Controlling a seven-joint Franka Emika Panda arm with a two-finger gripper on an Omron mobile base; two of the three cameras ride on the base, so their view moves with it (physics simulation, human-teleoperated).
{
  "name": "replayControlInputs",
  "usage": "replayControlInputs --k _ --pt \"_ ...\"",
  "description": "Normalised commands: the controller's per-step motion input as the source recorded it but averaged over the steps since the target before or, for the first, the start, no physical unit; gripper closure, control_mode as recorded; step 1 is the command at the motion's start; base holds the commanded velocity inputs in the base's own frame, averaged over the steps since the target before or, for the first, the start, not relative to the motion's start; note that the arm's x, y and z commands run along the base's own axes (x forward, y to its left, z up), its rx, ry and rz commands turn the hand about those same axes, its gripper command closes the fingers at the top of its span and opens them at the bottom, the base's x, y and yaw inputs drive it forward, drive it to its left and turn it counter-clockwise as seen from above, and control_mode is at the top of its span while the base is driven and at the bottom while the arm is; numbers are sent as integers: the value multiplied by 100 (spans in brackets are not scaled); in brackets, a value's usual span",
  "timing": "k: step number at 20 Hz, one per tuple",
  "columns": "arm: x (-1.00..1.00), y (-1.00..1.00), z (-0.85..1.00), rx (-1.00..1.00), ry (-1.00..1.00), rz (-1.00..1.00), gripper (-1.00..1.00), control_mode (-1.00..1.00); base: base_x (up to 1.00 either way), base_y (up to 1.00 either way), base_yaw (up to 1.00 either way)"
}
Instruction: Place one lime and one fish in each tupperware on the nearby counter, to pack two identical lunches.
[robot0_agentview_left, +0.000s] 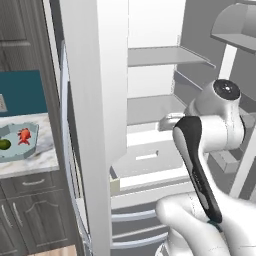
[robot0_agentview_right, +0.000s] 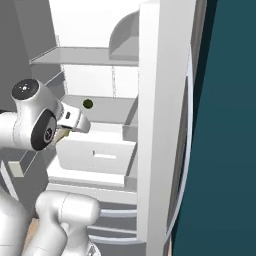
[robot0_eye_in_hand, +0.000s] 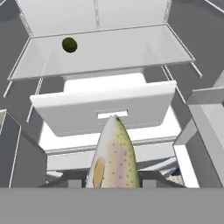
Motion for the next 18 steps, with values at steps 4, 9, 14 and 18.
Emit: replayControlInputs --k 4,9,14,18 --pt "0 0 0 0 0 0 100 100 -97 0 0" --pt "0 0 0 0 0 0 100 100 -100 0 0" --pt "0 0 0 0 0 0 100 100 -95 2 0" --pt "0 0 0 0 0 0 100 100 -52 39 1"
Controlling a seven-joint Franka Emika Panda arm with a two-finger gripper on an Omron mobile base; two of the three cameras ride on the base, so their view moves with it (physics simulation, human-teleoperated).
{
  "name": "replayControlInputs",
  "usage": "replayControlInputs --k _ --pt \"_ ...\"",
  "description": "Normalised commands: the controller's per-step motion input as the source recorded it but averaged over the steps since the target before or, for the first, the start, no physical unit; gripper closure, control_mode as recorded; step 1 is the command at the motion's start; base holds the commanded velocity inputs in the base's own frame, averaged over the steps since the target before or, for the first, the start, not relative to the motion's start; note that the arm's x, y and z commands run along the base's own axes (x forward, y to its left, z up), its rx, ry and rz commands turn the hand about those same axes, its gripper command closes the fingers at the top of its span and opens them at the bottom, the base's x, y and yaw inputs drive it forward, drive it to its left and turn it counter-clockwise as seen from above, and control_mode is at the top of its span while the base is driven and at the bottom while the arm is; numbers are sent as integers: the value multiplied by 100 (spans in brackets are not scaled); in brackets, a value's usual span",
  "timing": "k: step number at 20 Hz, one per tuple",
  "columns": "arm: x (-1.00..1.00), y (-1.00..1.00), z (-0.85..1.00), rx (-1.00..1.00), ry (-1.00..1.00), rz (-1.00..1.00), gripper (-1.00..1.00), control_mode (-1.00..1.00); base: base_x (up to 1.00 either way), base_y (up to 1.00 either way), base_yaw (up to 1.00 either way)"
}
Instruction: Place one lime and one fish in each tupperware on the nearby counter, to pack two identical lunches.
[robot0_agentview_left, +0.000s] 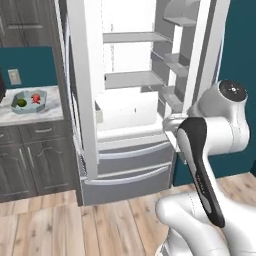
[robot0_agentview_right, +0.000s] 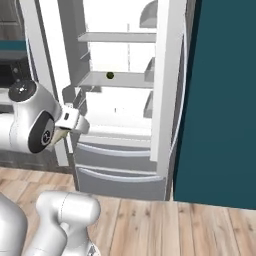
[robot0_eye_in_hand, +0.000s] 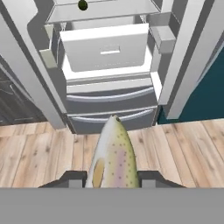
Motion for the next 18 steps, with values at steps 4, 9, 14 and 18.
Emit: replayControlInputs --k 4,9,14,18 --pt "0 0 0 0 0 0 100 100 -19 87 0" --pt "0 0 0 0 0 0 100 100 -14 100 0" --pt "0 0 0 0 0 0 100 100 -4 100 0" --pt "0 0 0 0 0 0 100 100 0 100 0"
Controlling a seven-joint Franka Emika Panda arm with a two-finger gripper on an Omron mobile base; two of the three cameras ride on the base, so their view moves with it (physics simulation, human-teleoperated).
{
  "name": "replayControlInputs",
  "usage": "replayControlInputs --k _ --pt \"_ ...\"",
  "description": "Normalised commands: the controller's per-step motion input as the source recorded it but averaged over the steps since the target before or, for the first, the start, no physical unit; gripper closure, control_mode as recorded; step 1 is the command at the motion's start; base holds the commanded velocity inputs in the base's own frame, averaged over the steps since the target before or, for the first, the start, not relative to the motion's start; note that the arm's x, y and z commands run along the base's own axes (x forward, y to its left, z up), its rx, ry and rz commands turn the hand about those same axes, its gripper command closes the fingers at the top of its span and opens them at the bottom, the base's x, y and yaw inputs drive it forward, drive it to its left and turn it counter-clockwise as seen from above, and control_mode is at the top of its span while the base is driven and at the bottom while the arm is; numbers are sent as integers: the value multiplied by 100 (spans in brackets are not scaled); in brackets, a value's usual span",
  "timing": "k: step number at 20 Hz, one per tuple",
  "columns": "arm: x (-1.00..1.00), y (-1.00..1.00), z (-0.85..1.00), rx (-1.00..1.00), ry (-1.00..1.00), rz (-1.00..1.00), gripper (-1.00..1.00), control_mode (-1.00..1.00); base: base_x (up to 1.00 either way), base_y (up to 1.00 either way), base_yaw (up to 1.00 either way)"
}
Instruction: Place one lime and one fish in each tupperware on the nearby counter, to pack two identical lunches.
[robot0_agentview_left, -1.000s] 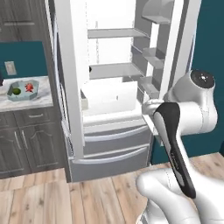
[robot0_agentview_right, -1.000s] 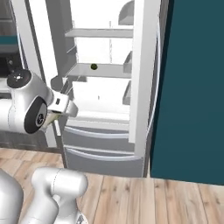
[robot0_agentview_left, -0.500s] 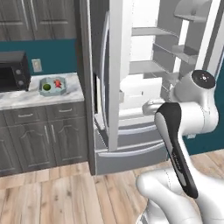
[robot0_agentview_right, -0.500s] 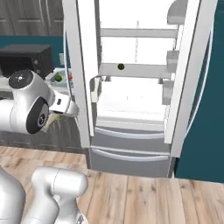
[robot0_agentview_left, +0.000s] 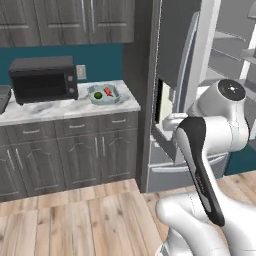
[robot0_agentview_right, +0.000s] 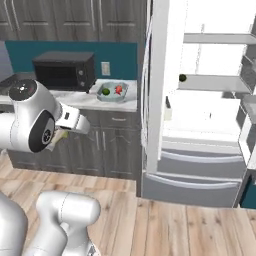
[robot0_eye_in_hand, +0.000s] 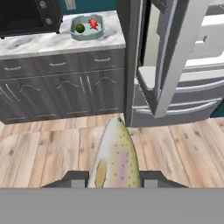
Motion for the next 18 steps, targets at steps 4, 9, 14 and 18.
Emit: replayControlInputs --k 4,9,14,18 --pt "0 0 0 0 0 0 100 100 0 100 0" --pt "0 0 0 0 0 0 100 100 0 100 0" --pt "0 0 0 0 0 0 100 100 12 100 0" --pt "0 0 0 0 0 0 100 100 54 100 -2"
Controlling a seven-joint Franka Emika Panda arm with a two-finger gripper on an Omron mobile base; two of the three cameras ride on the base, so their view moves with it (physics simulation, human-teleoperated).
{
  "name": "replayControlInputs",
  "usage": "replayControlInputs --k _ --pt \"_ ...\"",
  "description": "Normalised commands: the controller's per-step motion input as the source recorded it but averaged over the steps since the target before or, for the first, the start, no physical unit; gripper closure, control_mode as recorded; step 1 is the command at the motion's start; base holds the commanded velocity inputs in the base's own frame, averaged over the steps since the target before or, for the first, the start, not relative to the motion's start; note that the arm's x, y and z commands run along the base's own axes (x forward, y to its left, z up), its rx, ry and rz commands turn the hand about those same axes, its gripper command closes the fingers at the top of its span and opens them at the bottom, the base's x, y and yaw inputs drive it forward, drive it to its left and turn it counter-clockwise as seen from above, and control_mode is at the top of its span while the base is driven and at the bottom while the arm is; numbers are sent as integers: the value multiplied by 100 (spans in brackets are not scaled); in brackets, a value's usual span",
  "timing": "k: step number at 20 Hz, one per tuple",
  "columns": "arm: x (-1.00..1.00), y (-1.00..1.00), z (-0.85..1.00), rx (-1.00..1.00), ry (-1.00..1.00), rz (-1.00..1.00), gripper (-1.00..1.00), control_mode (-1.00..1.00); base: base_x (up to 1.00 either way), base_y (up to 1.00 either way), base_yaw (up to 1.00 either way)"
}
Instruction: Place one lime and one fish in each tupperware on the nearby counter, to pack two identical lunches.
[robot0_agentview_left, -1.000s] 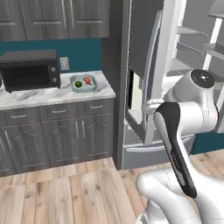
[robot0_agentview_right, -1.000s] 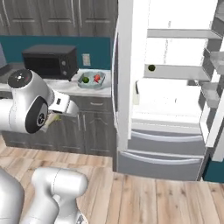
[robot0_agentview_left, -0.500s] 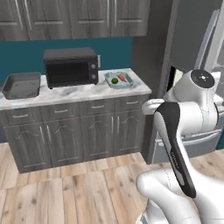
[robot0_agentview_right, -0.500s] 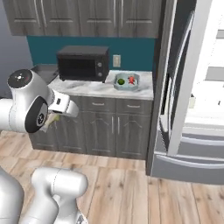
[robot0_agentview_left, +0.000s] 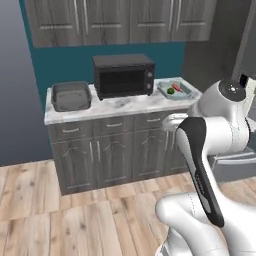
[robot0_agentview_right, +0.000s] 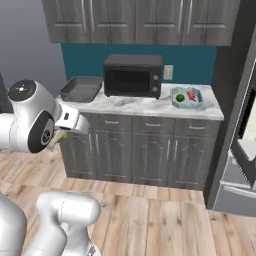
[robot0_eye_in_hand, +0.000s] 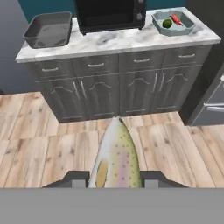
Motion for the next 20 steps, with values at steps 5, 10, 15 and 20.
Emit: replayControlInputs --k 5,10,15,20 --pt "0 0 0 0 0 0 100 100 92 85 -1" --pt "0 0 0 0 0 0 100 100 99 57 -1" --pt "0 0 0 0 0 0 100 100 91 34 0" --pt "0 0 0 0 0 0 100 100 76 42 0"
